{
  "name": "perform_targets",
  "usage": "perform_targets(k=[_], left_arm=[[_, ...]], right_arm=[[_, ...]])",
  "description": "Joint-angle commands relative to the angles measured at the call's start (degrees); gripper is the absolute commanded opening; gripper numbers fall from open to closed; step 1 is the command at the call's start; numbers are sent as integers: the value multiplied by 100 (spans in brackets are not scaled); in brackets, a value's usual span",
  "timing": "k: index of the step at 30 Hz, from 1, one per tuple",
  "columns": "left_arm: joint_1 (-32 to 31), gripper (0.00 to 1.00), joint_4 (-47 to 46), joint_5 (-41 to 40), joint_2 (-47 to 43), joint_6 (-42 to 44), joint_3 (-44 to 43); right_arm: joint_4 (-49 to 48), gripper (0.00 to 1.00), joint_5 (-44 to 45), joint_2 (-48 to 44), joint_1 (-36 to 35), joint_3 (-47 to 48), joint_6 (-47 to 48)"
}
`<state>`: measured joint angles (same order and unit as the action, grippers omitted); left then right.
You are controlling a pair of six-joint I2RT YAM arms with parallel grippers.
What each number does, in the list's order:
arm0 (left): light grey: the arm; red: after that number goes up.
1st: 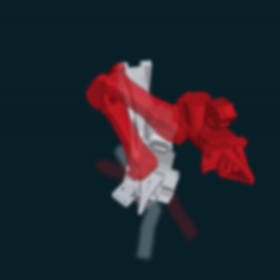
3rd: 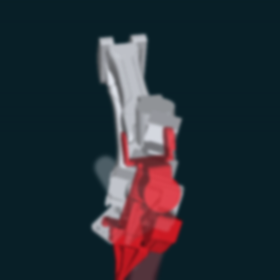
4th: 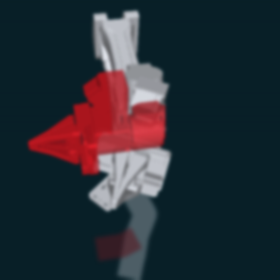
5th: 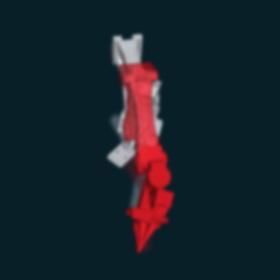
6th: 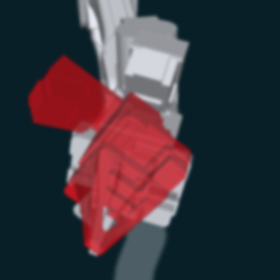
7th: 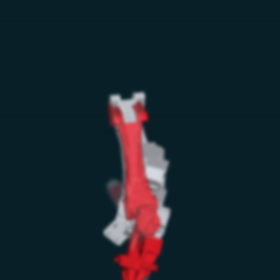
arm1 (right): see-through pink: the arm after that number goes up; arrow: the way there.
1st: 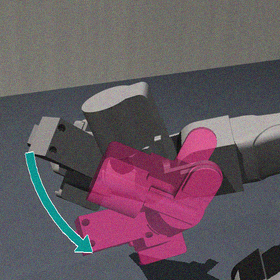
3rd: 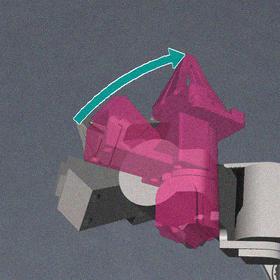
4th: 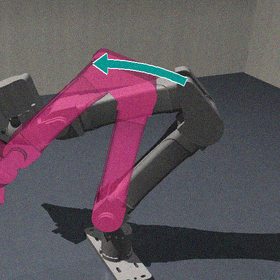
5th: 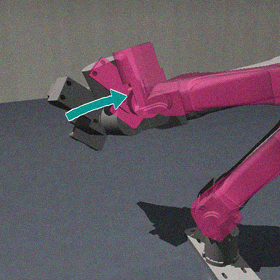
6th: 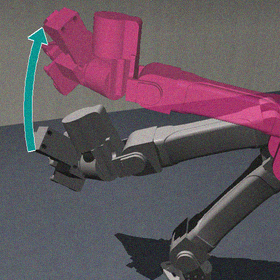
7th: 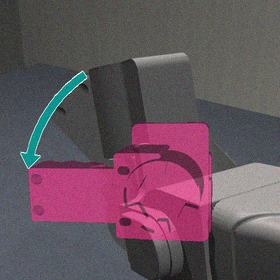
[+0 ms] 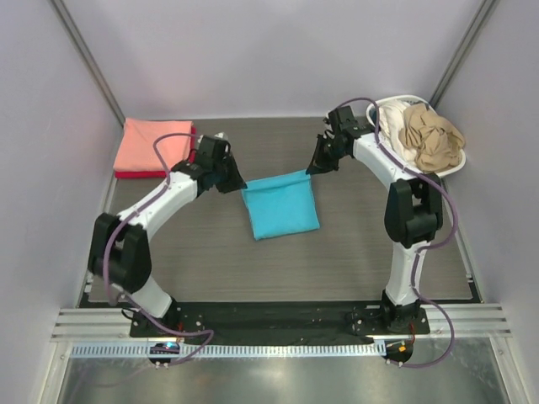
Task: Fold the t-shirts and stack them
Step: Fold the tshirt, then neatly place the folded tshirt to the corner
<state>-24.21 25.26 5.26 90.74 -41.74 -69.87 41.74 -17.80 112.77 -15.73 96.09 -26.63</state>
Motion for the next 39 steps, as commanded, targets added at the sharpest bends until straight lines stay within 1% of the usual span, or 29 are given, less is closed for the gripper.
perform_targets(k=[1, 2, 3, 4, 5, 6, 7, 9, 10, 11, 12, 13, 14, 15, 16, 18, 19, 20, 21, 23, 26, 30, 33, 34, 35, 36, 38, 39], left_arm=[[530, 7, -345, 791, 733, 149, -518], [592, 36, -424, 1219, 1231, 183, -650], [645, 54, -381, 1371, 1462, 192, -808], [724, 64, -259, 1451, 1682, 201, -1192], [733, 81, -162, 1548, 1867, 253, -1361], [742, 84, -66, 1496, 2016, 323, -1563], [751, 88, -21, 1461, 2018, 350, -1617], [751, 89, -73, 1268, 1748, 368, -1557], [751, 89, -134, 1146, 1606, 368, -1330], [742, 89, -222, 1057, 1466, 359, -1163], [742, 89, -501, 935, 1299, 350, -969], [751, 88, -669, 907, 1027, 307, -541], [751, 88, -854, 907, 894, 272, -302], [751, 88, -1238, 985, 797, 228, 135], [742, 87, -1425, 1038, 683, 166, 340], [733, 86, -1933, 1153, 673, 105, 831], [724, 85, -2085, 1266, 743, 87, 956], [724, 84, -2408, 1320, 778, 34, 1079], [716, 84, -2507, 1372, 831, -1, 1289], [689, 83, -3137, 1522, 1033, -150, 1457], [645, 80, -3779, 1662, 1366, -334, 1678], [496, 75, -4133, 1663, 1894, -388, 1678], [365, 64, -4379, 1584, 2148, -554, 1757], [329, 57, -4458, 1592, 2176, -590, 1783], [294, 53, -4564, 1558, 2193, -634, 1836], [241, 42, -4599, 1462, 2185, -686, 1862], [215, 28, -4740, 1435, 2159, -748, 1915], [223, 15, -4758, 1417, 2141, -774, 1907]], right_arm=[[-183, 10, 233, 569, 122, 743, 97], [-166, 22, 303, 701, 140, 875, 71], [-157, 53, 330, 798, 157, 980, 10], [-166, 66, 365, 947, 192, 1164, -35], [-157, 75, 417, 992, 210, 1253, -70], [-122, 83, 548, 1001, 210, 1358, -140], [-131, 85, 585, 923, 228, 1359, -158], [-139, 88, 821, 721, 228, 1290, -149], [-139, 88, 935, 607, 228, 1098, -114], [-139, 88, 1023, 345, 228, 974, -79], [-148, 88, 1111, 203, 228, 825, -53], [-235, 88, 1243, 36, 237, 432, -18], [-340, 88, 1227, -261, 228, 184, 0], [-455, 88, 1157, -438, 228, -71, 0], [-682, 88, 1034, -579, 228, -604, -26], [-964, 88, 832, -1019, 219, -1186, -70], [-1261, 88, 674, -1168, 219, -1755, -131], [-1404, 88, 612, -1318, 219, -2022, -149], [-1631, 88, 568, -1537, 210, -2468, -167], [-1774, 88, 436, -1723, 219, -2796, -158], [-1914, 88, 278, -1899, 228, -3210, -106], [-2090, 88, 172, -2092, 219, -3614, -132], [-2318, 87, 76, -2268, 219, -3921, -228], [-2389, 87, 40, -2321, 210, -4010, -272], [-2494, 87, -3, -2399, 219, -4115, -307], [-2782, 87, -169, -2461, 219, -4377, -429], [-3196, 86, -398, -2645, 193, -4712, -623], [-3650, 86, -513, -2681, 175, -5062, -702]])
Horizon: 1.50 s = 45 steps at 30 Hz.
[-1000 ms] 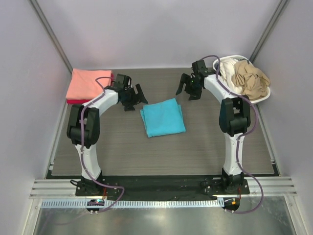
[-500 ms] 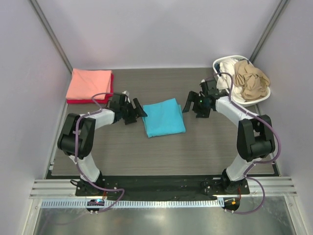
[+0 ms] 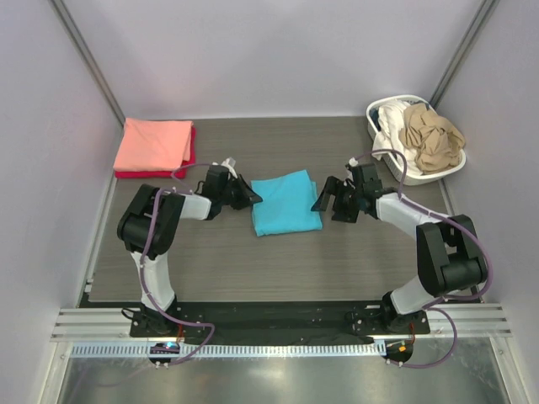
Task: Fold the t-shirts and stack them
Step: Neatly place the folded tshirt to the corner
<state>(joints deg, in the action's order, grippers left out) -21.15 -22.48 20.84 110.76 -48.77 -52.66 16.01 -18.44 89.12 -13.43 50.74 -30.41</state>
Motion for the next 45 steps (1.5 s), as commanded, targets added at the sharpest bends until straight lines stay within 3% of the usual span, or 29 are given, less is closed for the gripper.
perform_targets(k=[1, 2, 9, 16, 19, 24, 28, 34, 45], left_arm=[[-91, 6, 24, -150, 113, -27, 143], [-83, 0, 190, -159, 95, 25, -6], [268, 0, 2201, -45, -353, 1255, -1455], [892, 0, 4607, -193, -240, 2617, -3133], [1103, 0, 5199, -387, -256, 3101, -3556], [1622, 0, 5938, -748, 5, 3847, -4627], [1859, 0, 6895, -1073, 454, 4243, -6155], [2088, 0, 7345, -1346, 736, 4499, -7282], [2475, 0, 7433, -1144, 816, 4517, -7978]], right_arm=[[-1291, 86, -624, -377, -63, -695, -499], [-1485, 86, -696, -456, -72, -854, -588], [-4087, 84, -1013, -1123, -81, -2630, -1414], [-4992, 85, -706, -2258, -81, -3578, -1344], [-4950, 86, -547, -2609, -81, -3703, -1327], [-5099, 86, -748, -2365, -72, -3668, -1318], [-5143, 86, -837, -2224, -72, -3624, -1300], [-5187, 86, -881, -2136, -81, -3606, -1300], [-5257, 86, -960, -1951, -72, -3554, -1318]])
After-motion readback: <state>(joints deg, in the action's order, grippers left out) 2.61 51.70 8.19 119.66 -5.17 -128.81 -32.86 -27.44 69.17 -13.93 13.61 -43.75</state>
